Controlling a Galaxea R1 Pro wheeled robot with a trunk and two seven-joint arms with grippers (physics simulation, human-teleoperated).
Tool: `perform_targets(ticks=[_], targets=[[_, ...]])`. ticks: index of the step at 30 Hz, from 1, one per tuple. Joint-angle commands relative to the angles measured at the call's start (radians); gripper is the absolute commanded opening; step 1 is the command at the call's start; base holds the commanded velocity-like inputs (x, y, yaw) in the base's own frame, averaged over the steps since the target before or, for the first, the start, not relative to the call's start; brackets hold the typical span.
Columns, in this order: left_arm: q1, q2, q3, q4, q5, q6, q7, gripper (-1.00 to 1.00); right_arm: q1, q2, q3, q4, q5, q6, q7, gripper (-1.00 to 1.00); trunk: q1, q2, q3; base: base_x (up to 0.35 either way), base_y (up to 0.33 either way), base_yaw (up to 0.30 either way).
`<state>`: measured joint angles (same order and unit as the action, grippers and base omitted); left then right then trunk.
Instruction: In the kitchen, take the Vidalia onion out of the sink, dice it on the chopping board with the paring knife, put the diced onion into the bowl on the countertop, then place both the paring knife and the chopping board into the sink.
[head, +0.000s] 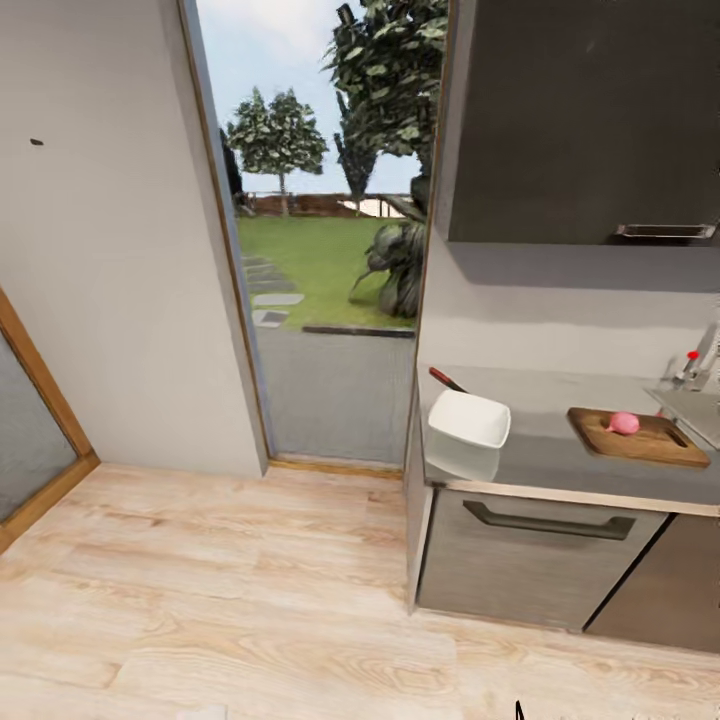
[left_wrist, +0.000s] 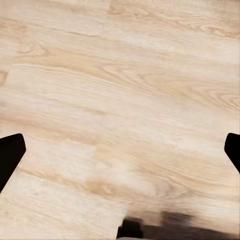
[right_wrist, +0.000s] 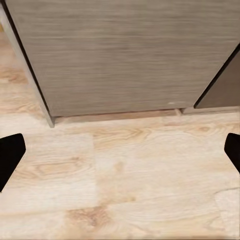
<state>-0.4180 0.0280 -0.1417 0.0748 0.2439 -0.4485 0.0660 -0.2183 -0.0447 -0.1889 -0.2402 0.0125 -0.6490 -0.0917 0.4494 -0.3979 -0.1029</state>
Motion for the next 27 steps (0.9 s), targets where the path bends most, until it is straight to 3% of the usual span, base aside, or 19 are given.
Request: perform_targets(ticks=[1,27], targets=[[-0.001,0.000,-0.009,0.003,0.006,-0.006,0.001,1.00,-0.001,0.000,0.002,0.001,0.002,-0.003,-0.005,1.00,0.001,-0.002,-0.001,0.004,0.279,-0.179],[-0.001,0.000,-0.009,0.003,0.006,-0.006,0.001,1.00,-0.001,-0.001,0.001,0.001,0.002,-0.003,-0.005,1.00,0.001,-0.002,0.023,0.000,0.280,-0.173]])
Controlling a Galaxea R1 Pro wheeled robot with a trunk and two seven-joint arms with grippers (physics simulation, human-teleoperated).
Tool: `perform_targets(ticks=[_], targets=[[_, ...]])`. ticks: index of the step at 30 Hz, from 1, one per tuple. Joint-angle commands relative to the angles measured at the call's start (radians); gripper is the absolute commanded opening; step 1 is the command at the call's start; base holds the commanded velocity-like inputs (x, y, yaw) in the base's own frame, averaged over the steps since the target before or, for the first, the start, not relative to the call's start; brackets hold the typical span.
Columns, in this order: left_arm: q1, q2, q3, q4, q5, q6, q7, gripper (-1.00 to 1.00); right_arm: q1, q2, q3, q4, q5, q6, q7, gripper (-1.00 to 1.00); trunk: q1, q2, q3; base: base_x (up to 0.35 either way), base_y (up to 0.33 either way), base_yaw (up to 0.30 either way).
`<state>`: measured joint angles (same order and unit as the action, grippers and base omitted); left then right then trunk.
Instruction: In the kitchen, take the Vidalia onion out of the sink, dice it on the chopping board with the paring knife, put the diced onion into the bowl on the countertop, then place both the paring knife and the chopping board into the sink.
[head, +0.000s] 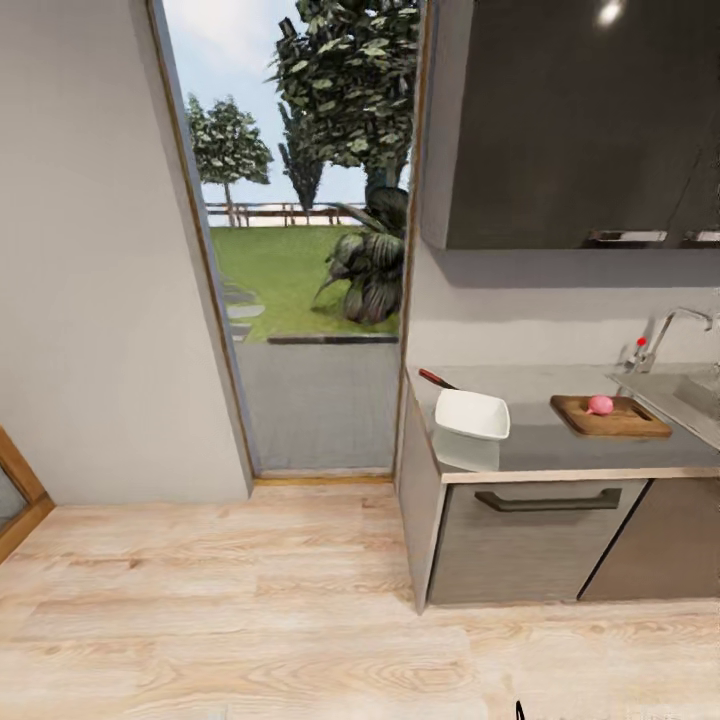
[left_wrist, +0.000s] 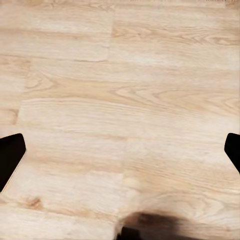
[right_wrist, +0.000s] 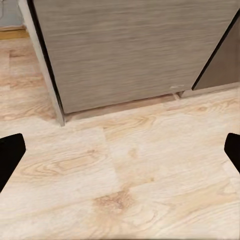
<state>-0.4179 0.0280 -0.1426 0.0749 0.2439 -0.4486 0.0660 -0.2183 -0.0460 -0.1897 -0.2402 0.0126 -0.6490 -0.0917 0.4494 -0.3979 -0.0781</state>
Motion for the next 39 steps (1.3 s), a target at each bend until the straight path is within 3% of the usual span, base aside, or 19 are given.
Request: perform_targets(ticks=[1,39], targets=[[-0.002,0.000,-0.009,0.003,0.006,-0.006,0.001,1.00,-0.001,0.000,0.001,0.001,0.001,-0.003,-0.005,1.00,0.001,-0.002,-0.001,0.000,0.279,-0.152],[-0.001,-0.002,-0.009,0.003,0.006,-0.006,-0.003,1.00,-0.001,-0.001,0.001,0.001,0.001,-0.003,-0.005,1.00,0.001,-0.002,0.035,0.062,0.244,-0.150]])
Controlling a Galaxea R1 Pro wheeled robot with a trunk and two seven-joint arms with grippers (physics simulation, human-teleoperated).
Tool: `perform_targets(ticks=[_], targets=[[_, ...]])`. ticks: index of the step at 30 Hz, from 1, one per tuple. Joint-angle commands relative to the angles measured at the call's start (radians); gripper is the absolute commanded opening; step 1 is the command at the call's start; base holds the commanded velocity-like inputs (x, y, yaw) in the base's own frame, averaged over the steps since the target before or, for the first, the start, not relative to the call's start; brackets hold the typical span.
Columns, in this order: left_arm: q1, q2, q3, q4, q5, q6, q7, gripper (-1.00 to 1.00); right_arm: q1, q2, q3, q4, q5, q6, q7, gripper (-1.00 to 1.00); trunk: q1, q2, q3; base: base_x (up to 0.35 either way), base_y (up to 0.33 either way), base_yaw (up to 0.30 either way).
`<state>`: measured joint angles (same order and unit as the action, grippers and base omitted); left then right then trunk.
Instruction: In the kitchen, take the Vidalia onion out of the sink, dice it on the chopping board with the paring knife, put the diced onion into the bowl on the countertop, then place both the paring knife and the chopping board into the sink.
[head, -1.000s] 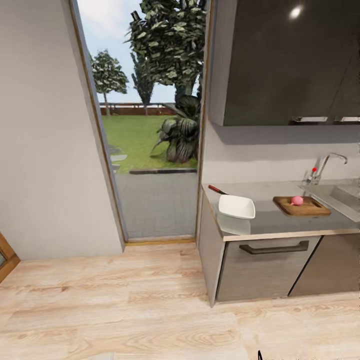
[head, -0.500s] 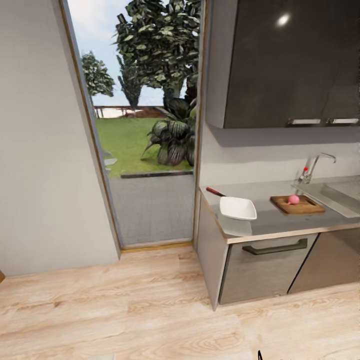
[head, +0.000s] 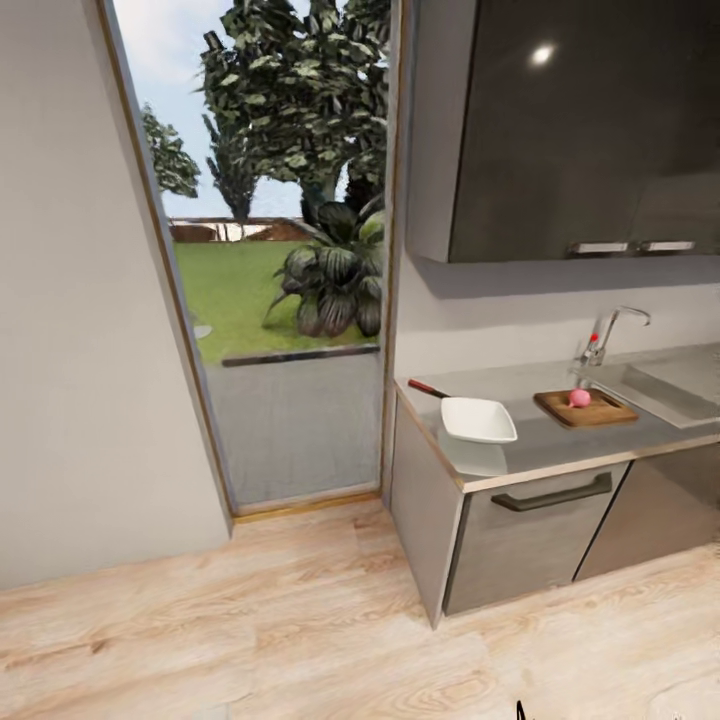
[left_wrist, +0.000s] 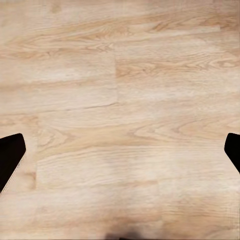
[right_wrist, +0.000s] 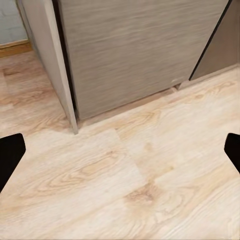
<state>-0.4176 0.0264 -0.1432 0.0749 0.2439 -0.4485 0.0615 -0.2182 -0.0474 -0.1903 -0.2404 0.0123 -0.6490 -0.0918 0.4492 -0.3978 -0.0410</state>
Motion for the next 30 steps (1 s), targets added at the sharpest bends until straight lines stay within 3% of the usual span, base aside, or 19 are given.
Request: perform_targets(ticks=[1,30], targets=[[-0.002,0.000,-0.009,0.003,0.006,-0.006,0.002,1.00,-0.001,0.000,0.002,0.001,0.002,-0.003,-0.005,1.00,0.001,-0.002,-0.001,0.082,0.252,-0.221],[-0.001,-0.002,-0.009,0.003,0.006,-0.006,-0.002,1.00,-0.001,0.000,0.002,0.001,0.002,-0.003,-0.005,1.00,0.001,-0.002,0.016,0.094,0.253,-0.257]])
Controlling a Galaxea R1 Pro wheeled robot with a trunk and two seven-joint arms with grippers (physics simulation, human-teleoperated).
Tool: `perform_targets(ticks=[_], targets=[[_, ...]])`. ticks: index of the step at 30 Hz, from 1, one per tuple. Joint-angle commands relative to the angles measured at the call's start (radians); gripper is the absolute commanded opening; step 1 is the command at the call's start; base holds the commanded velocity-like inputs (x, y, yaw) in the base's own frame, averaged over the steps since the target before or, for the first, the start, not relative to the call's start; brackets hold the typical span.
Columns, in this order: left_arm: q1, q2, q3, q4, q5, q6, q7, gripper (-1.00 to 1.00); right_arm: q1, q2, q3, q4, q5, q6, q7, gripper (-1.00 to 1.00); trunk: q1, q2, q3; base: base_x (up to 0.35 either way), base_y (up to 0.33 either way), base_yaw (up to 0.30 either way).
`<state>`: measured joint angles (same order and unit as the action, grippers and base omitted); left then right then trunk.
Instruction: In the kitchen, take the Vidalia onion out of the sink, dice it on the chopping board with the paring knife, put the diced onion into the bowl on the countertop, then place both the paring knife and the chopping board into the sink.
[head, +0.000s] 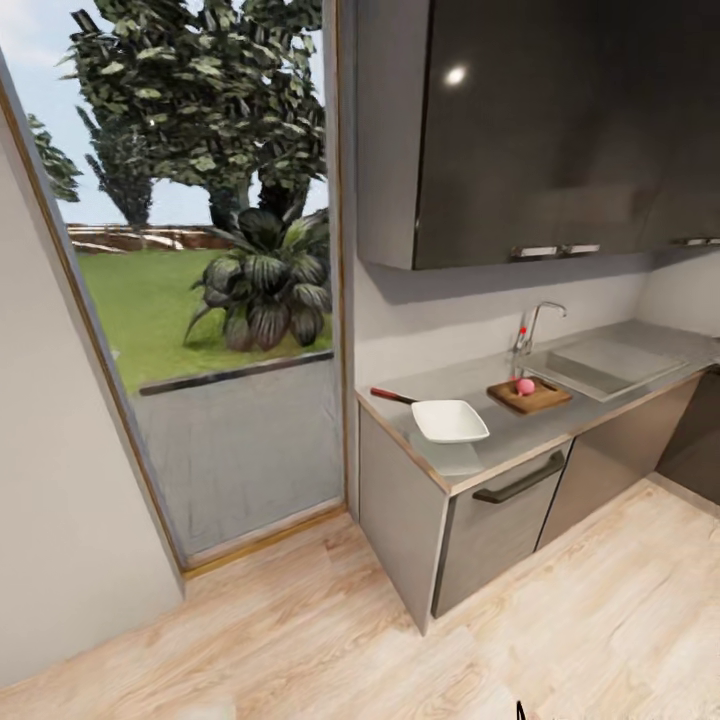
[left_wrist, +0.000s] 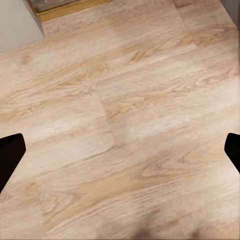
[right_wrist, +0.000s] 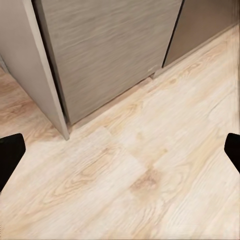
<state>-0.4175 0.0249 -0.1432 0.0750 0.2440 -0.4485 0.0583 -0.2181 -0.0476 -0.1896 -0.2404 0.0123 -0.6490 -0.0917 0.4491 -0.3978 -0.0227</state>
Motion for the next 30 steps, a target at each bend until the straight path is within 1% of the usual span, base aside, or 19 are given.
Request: perform_targets(ticks=[1,9,25,30], targets=[[-0.001,0.000,-0.009,0.003,0.006,-0.006,0.002,1.00,-0.001,0.000,0.001,0.001,0.002,-0.003,-0.005,1.00,0.001,-0.002,-0.002,0.111,0.254,-0.259],[-0.002,0.000,-0.009,0.003,0.006,-0.006,0.001,1.00,-0.001,0.000,0.002,0.001,0.001,-0.003,-0.004,1.00,0.001,-0.002,0.003,0.131,0.241,-0.255],[-0.001,0.000,-0.009,0.003,0.006,-0.006,0.001,1.00,-0.001,0.002,0.002,0.001,0.002,-0.003,-0.004,1.00,0.001,-0.002,0.012,0.162,0.192,-0.246],[-0.001,0.000,-0.009,0.003,0.006,-0.006,0.001,1.00,-0.001,0.003,0.002,0.001,0.002,-0.003,-0.005,1.00,0.001,-0.002,0.014,0.129,0.099,-0.106]])
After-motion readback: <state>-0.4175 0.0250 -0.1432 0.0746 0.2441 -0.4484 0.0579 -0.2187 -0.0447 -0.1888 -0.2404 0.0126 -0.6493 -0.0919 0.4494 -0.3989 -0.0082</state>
